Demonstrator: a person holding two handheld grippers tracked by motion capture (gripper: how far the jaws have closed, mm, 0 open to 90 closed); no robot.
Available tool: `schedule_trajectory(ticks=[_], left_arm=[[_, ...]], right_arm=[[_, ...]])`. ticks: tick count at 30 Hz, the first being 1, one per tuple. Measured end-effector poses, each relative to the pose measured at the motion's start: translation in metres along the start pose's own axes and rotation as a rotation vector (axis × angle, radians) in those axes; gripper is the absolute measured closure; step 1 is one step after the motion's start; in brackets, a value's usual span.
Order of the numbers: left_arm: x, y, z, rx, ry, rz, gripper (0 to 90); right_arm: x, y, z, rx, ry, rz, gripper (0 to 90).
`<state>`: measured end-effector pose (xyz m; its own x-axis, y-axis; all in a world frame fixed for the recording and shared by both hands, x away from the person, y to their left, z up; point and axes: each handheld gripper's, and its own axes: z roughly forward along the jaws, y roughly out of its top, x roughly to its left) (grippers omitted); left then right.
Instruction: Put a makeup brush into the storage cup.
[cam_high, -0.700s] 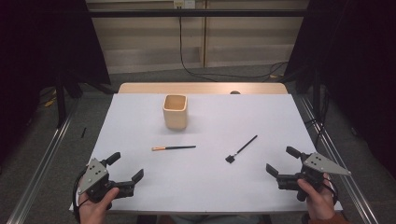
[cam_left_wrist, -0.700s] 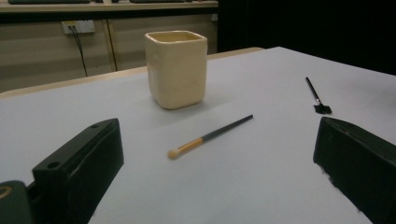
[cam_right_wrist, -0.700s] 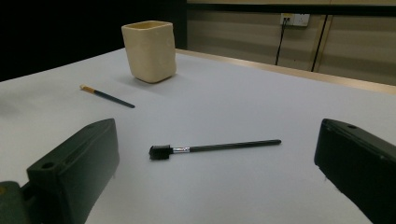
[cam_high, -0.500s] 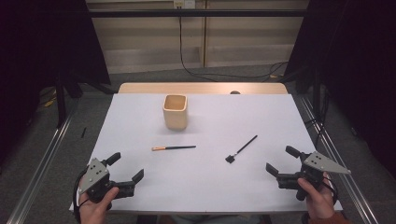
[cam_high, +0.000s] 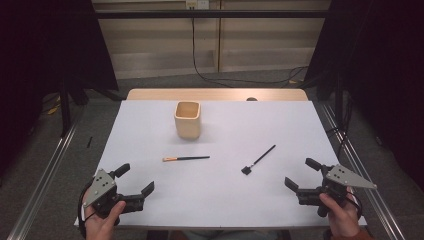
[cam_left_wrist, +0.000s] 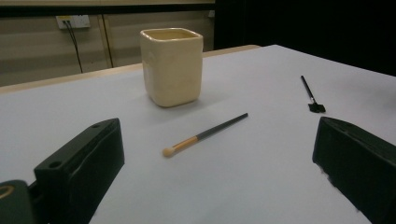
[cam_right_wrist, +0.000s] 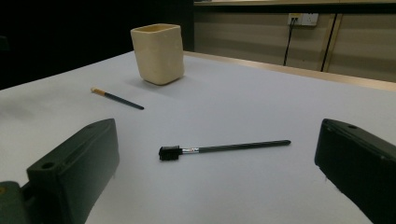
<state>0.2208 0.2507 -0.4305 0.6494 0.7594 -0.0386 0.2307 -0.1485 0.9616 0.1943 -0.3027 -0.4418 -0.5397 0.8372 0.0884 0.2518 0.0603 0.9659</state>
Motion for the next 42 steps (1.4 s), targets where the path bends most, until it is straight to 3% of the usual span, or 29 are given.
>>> schedule_trajectory(ticks=[5, 15, 21, 35, 42], left_arm=[[-0.001, 0.005, 0.002, -0.012, -0.019, 0.010, 2.0], [0.007, 0.021, 0.008, -0.030, -0.053, 0.022, 1.3], [0.008, 0.028, 0.022, -0.008, -0.075, 0.036, 2.4], [0.002, 0.049, 0.049, -0.025, -0.128, 0.048, 1.7], [0.000, 0.057, 0.060, 0.004, -0.141, 0.053, 2.2]], right_arm=[[0.000, 0.001, -0.002, -0.009, -0.015, 0.006, 0.0], [0.001, 0.000, 0.000, 0.002, 0.009, -0.002, 0.0], [0.002, 0.000, 0.000, -0.002, 0.009, -0.001, 0.0], [0.004, 0.001, -0.001, -0.009, 0.024, -0.014, 0.0], [0.003, 0.000, 0.000, 0.000, 0.029, -0.006, 0.0]])
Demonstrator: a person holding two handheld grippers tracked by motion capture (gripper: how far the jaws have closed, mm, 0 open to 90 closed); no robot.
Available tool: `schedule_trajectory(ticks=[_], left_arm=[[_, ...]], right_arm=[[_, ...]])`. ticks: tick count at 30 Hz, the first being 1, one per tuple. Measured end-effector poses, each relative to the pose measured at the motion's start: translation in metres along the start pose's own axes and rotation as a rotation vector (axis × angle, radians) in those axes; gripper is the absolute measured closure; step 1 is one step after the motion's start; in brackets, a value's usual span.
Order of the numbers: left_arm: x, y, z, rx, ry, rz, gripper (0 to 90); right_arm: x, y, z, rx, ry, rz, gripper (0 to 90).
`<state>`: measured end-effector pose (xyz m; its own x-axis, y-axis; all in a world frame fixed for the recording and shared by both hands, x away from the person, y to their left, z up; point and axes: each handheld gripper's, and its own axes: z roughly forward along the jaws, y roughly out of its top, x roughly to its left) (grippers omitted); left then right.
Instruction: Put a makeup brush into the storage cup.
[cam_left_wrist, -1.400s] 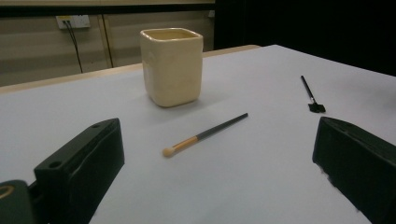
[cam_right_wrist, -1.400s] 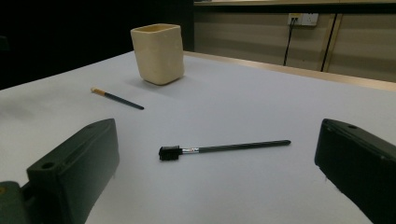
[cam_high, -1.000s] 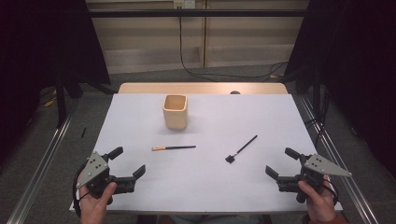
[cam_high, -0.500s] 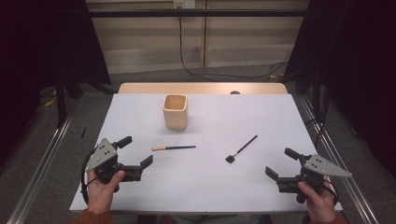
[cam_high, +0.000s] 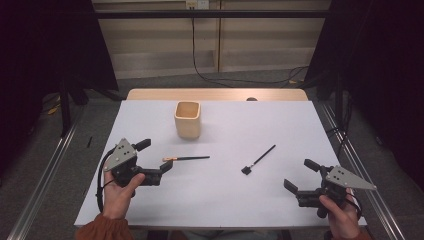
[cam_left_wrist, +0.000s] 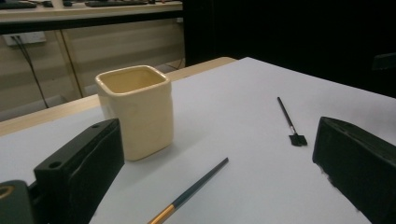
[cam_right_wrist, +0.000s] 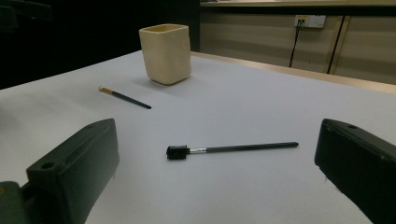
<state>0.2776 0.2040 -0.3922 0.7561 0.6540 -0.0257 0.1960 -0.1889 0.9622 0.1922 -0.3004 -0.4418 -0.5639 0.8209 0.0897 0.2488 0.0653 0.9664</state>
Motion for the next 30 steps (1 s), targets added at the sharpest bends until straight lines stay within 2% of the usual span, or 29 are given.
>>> schedule_trajectory(ticks=[1, 11, 21, 25, 28, 30], left_arm=[[0.001, 0.002, 0.004, 0.001, -0.008, 0.009, 2.1], [0.014, 0.001, 0.025, 0.006, -0.004, 0.002, 2.1], [0.028, 0.017, 0.043, -0.005, 0.026, 0.021, 2.0], [0.035, 0.022, 0.049, -0.027, 0.031, 0.003, 2.0], [0.041, 0.025, 0.056, -0.002, 0.036, -0.005, 2.1], [0.041, 0.028, 0.060, 0.000, 0.045, 0.010, 2.1]], right_arm=[[0.000, 0.000, 0.001, 0.006, 0.009, 0.002, 0.0], [0.000, 0.000, 0.001, 0.006, 0.011, 0.004, 0.0], [0.001, 0.000, 0.003, 0.010, 0.024, 0.001, 0.0], [0.001, 0.000, 0.003, 0.007, 0.025, -0.001, 0.0], [0.001, 0.000, 0.002, 0.008, 0.025, -0.002, 0.0], [0.001, 0.000, 0.003, 0.008, 0.026, 0.000, 0.0]])
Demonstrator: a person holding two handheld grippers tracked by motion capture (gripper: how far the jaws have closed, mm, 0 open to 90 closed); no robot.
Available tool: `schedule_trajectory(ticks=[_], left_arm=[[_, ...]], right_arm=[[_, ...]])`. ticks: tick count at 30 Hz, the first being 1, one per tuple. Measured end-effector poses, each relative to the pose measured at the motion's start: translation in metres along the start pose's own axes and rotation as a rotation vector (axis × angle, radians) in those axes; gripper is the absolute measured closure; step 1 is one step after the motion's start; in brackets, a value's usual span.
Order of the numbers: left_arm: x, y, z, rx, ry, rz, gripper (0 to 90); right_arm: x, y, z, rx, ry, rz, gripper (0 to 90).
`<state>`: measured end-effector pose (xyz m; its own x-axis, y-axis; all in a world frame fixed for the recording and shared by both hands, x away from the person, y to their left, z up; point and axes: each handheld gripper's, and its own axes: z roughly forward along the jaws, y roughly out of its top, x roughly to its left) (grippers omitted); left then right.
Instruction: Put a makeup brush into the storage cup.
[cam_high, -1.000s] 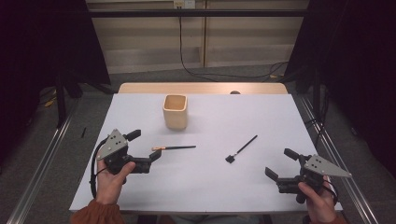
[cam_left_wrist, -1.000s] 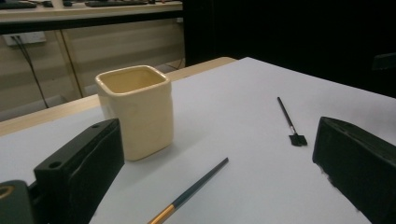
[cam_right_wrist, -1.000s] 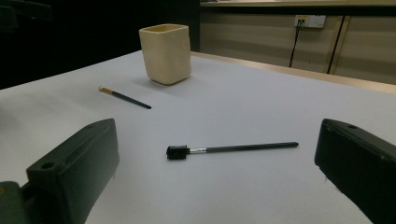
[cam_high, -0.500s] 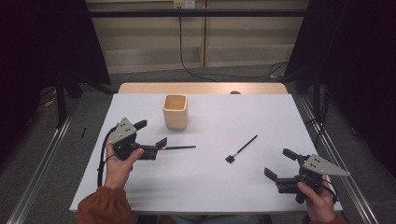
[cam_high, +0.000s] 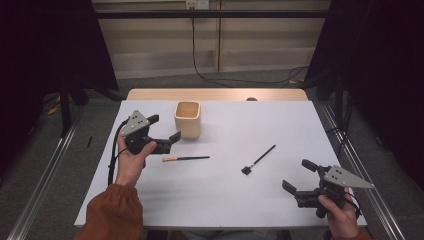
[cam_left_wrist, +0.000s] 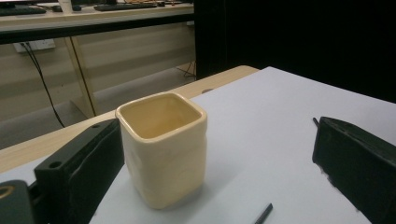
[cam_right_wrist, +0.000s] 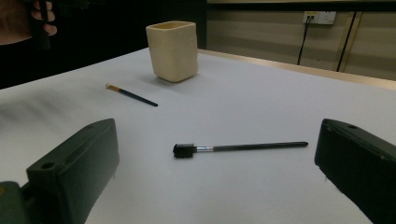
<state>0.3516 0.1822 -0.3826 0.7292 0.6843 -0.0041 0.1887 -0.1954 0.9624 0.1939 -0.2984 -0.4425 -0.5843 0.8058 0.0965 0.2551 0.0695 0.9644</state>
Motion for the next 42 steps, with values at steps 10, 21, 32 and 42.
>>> schedule_trajectory(ticks=[10, 21, 32, 42], left_arm=[[0.002, 0.013, 0.017, 0.095, -0.013, 0.082, 2.8], [0.010, 0.010, 0.022, 0.275, -0.045, 0.050, 4.2], [0.011, 0.017, 0.031, 0.451, -0.079, 0.108, 4.1], [0.014, 0.012, 0.040, 0.609, -0.171, 0.138, 4.9]], right_arm=[[0.000, 0.000, 0.001, 0.003, 0.007, 0.000, 0.0], [0.000, 0.000, 0.001, 0.007, 0.014, 0.002, 0.0], [0.000, 0.000, 0.002, 0.012, 0.011, 0.002, 0.0], [0.001, 0.000, 0.002, 0.014, 0.012, -0.001, 0.0]])
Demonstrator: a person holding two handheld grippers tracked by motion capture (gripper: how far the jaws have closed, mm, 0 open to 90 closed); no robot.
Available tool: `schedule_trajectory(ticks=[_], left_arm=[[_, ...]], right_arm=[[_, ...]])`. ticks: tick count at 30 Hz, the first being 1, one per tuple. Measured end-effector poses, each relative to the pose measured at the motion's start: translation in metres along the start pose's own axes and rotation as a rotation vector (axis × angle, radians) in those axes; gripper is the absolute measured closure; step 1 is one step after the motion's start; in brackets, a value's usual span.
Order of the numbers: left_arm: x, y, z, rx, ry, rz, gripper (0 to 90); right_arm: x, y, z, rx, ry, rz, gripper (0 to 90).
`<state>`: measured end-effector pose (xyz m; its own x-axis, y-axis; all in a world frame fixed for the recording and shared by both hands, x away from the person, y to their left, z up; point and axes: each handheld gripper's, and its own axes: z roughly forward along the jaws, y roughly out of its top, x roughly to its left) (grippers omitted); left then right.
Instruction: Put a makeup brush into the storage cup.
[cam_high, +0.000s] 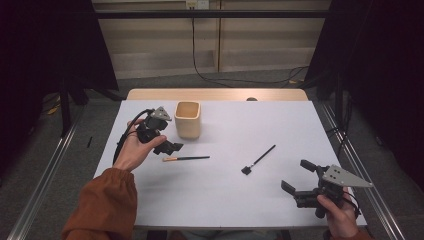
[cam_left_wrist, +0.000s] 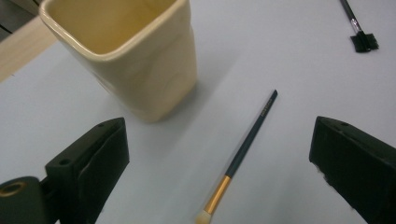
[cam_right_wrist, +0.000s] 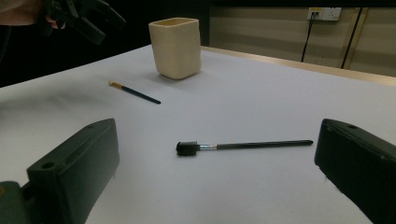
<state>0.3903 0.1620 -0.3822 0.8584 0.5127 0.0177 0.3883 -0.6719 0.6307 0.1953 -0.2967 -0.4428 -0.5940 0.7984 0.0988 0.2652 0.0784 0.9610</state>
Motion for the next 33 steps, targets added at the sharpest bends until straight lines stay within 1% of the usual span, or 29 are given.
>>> schedule_trajectory(ticks=[2, 3, 4, 5, 7, 8, 9, 11, 12, 13, 14, 15, 16, 18, 19, 20, 23, 24, 25, 26, 27, 28, 29, 30, 31, 33], left_arm=[[0.000, -0.002, 0.003, 0.013, -0.023, -0.025, 4.9], [0.002, -0.002, 0.004, 0.039, -0.043, -0.020, 4.9], [0.003, -0.003, 0.006, 0.051, -0.057, -0.042, 5.3], [0.005, -0.004, 0.007, 0.088, -0.063, -0.021, 6.0], [0.006, -0.006, 0.010, 0.118, -0.081, -0.020, 6.2], [0.004, -0.007, 0.013, 0.109, -0.091, -0.054, 6.4], [0.006, -0.006, 0.013, 0.139, -0.095, -0.029, 6.4], [0.006, -0.006, 0.014, 0.150, -0.107, -0.034, 6.5], [0.006, -0.006, 0.015, 0.163, -0.116, -0.020, 6.8], [0.005, -0.006, 0.016, 0.181, -0.118, -0.021, 7.2], [0.005, -0.006, 0.017, 0.192, -0.110, -0.026, 6.9], [0.005, -0.005, 0.017, 0.197, -0.102, -0.029, 6.9], [0.005, -0.006, 0.018, 0.201, -0.108, -0.038, 6.5], [0.004, -0.007, 0.020, 0.231, -0.119, -0.020, 6.9], [0.003, -0.007, 0.021, 0.250, -0.118, -0.014, 6.6], [0.002, -0.008, 0.022, 0.257, -0.116, -0.023, 7.0], [0.003, -0.009, 0.024, 0.291, -0.137, -0.012, 7.0], [0.003, -0.009, 0.025, 0.295, -0.134, -0.013, 6.7], [0.004, -0.008, 0.025, 0.312, -0.135, 0.000, 6.7], [0.004, -0.008, 0.026, 0.303, -0.125, -0.024, 5.7], [0.005, -0.008, 0.026, 0.316, -0.128, -0.020, 5.2], [0.005, -0.008, 0.027, 0.313, -0.137, -0.022, 5.5], [0.005, -0.009, 0.027, 0.320, -0.151, -0.014, 5.4], [0.005, -0.009, 0.028, 0.328, -0.148, -0.015, 5.5], [0.005, -0.009, 0.029, 0.341, -0.147, -0.008, 5.5], [0.005, -0.010, 0.031, 0.346, -0.162, -0.003, 6.6]], right_arm=[[0.000, 0.000, 0.000, 0.000, 0.000, 0.001, 0.0], [0.000, 0.000, 0.000, 0.000, 0.000, 0.001, 0.0], [0.000, 0.000, 0.000, 0.000, -0.001, 0.000, 0.0], [0.000, 0.000, 0.000, 0.001, -0.002, 0.001, 0.0], [0.000, 0.000, 0.000, 0.000, -0.002, 0.002, 0.0], [0.000, 0.000, 0.000, 0.000, -0.002, 0.001, 0.0], [0.000, 0.000, 0.000, 0.000, -0.002, -0.001, 0.0], [0.000, 0.000, 0.000, 0.000, -0.002, 0.000, 0.0], [0.000, 0.000, 0.000, -0.001, -0.002, 0.000, 0.0], [0.000, 0.000, 0.000, 0.000, -0.001, 0.000, 0.0], [0.000, 0.000, 0.000, 0.000, 0.000, -0.002, 0.0], [0.000, 0.000, 0.000, 0.000, 0.000, -0.002, 0.0], [0.000, 0.000, 0.000, 0.000, 0.000, 0.000, 0.0], [0.000, 0.000, 0.000, 0.000, -0.001, 0.000, 0.0], [0.000, 0.000, 0.000, 0.001, -0.001, 0.000, 0.0], [0.000, 0.000, 0.000, 0.000, -0.001, 0.000, 0.0], [0.000, 0.000, 0.000, 0.001, -0.001, 0.000, 0.0], [0.000, 0.000, 0.000, 0.000, -0.001, -0.001, 0.0], [0.000, 0.000, 0.000, 0.000, -0.001, -0.001, 0.0], [0.000, 0.000, 0.000, 0.001, -0.001, -0.001, 0.0], [0.000, 0.000, 0.000, 0.002, -0.002, -0.003, 0.0], [0.000, 0.000, 0.000, 0.002, -0.001, -0.002, 0.0], [0.000, 0.000, 0.000, 0.003, -0.001, -0.002, 0.0], [0.000, 0.000, 0.000, 0.003, 0.000, -0.002, 0.0], [0.000, 0.000, 0.000, 0.003, 0.000, -0.002, 0.0], [0.000, 0.000, 0.000, 0.004, -0.001, -0.001, 0.0]])
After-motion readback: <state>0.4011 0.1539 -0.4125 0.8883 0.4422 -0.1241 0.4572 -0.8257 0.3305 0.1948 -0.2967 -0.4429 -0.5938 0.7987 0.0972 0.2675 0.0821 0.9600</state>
